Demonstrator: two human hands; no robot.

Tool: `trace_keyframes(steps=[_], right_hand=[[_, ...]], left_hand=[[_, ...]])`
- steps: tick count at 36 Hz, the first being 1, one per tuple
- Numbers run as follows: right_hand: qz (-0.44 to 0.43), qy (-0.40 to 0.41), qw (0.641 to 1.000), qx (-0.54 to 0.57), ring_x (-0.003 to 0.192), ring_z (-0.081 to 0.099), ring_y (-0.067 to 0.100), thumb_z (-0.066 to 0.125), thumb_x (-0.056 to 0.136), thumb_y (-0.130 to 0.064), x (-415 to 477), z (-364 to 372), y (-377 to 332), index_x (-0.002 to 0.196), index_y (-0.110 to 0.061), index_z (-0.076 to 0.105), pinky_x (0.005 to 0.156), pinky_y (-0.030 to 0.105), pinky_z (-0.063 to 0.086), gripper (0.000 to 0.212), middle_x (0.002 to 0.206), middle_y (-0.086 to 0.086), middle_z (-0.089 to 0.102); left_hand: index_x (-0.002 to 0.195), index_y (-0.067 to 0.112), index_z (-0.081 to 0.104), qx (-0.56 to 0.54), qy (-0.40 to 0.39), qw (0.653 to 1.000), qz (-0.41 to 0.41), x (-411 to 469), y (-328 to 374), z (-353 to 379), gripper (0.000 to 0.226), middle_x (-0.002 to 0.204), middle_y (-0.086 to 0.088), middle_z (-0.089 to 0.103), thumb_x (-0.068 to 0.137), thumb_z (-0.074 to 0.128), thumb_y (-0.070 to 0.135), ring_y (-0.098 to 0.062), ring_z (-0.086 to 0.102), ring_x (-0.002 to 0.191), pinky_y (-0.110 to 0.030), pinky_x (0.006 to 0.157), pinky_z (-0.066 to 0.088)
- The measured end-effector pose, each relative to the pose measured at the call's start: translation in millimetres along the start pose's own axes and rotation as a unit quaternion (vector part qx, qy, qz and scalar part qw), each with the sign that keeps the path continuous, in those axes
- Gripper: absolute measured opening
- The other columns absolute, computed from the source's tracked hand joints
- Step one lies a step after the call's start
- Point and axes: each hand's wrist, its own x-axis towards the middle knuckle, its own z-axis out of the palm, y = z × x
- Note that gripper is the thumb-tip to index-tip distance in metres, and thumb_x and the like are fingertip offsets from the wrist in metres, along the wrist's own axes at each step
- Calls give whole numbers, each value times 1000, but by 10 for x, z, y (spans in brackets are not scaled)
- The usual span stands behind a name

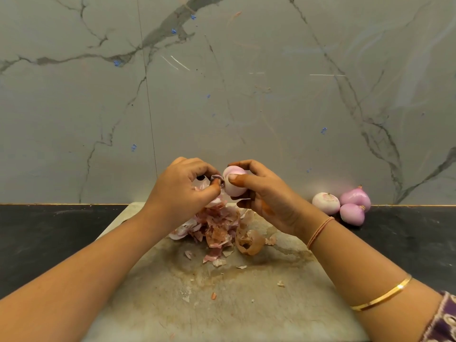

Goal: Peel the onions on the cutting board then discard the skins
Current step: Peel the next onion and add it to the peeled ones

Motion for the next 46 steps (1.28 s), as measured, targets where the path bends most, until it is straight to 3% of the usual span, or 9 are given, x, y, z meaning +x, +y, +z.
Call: trace_keyframes(steps=[3, 5, 9, 12, 17, 28, 35, 42, 46], right_hand=[[-6, -5, 1000, 21, 88, 56, 19, 52, 95, -15, -3, -28, -19, 113, -17, 56, 69, 21, 50, 19, 106, 7, 57], [-5, -12, 999, 44, 89, 56, 21, 51, 95, -14, -7, -42, -38, 115, -15, 58, 71, 23, 51, 22, 107, 9, 57], [-16, 2, 1000, 5, 88, 57, 19, 55, 95, -20, 1, -54, -32, 123, -19, 49, 75, 25, 50, 29, 111, 10, 57], [-34, 24, 994, -104, 86, 58, 15, 62, 91, -29, 9, -53, -15, 122, -23, 41, 72, 24, 47, 38, 113, 8, 58], [-30, 34, 994, -104, 80, 63, 17, 65, 89, -32, 12, -43, -16, 114, -20, 45, 71, 26, 53, 34, 110, 13, 61], [8, 28, 999, 41, 66, 64, 16, 58, 91, -34, -16, -39, -77, 109, -5, 53, 65, 25, 55, 34, 92, 14, 65], [40, 3, 996, 77, 66, 65, 18, 59, 83, -42, -35, -36, -92, 120, 0, 54, 65, 25, 55, 56, 90, 17, 69], [40, -5, 996, 75, 66, 66, 19, 58, 91, -35, -41, -20, -93, 117, -3, 50, 64, 26, 56, 42, 90, 16, 66], [-17, 29, 999, -3, 74, 61, 19, 62, 91, -27, -15, -14, -48, 114, -15, 46, 66, 24, 53, 31, 105, 14, 59]], left_hand=[[81, 27, 66, -43, 5, 998, -43, 10, -1, 10, 4, 77, 23, 58, 85, 64, 28, 2, 51, 77, -8, 62, 34], [81, 27, 68, -58, 22, 996, -66, 24, -37, -3, 10, 76, 22, 59, 86, 65, 19, 6, 51, 68, -7, 57, 34], [85, 34, 69, -9, 13, 995, -101, 51, -102, -36, 3, 80, 24, 59, 85, 68, 32, -5, 54, 81, -27, 66, 42], [105, 31, 71, 34, -17, 995, -92, 45, -116, -48, 23, 83, 23, 56, 83, 68, 38, -13, 54, 92, -32, 75, 45], [124, 36, 58, 35, -59, 997, -41, 30, -66, -47, 46, 95, 24, 59, 78, 60, 40, -6, 47, 95, -15, 71, 34], [96, 30, 58, -9, -9, 999, 49, 21, 4, -76, 43, 91, 21, 58, 67, 58, 61, -2, 52, 89, -5, 69, 36], [87, 32, 59, -72, -27, 994, 72, 15, 39, -56, 16, 84, 20, 59, 77, 64, 43, 1, 53, 79, -10, 64, 39], [89, 24, 59, -78, -78, 993, 35, -12, 40, -20, 14, 83, 13, 59, 87, 65, 11, -2, 51, 79, -9, 63, 39], [90, 16, 57, -34, -91, 995, -13, -2, 10, 16, 3, 82, 11, 54, 92, 58, 14, -1, 48, 75, -7, 61, 35]])
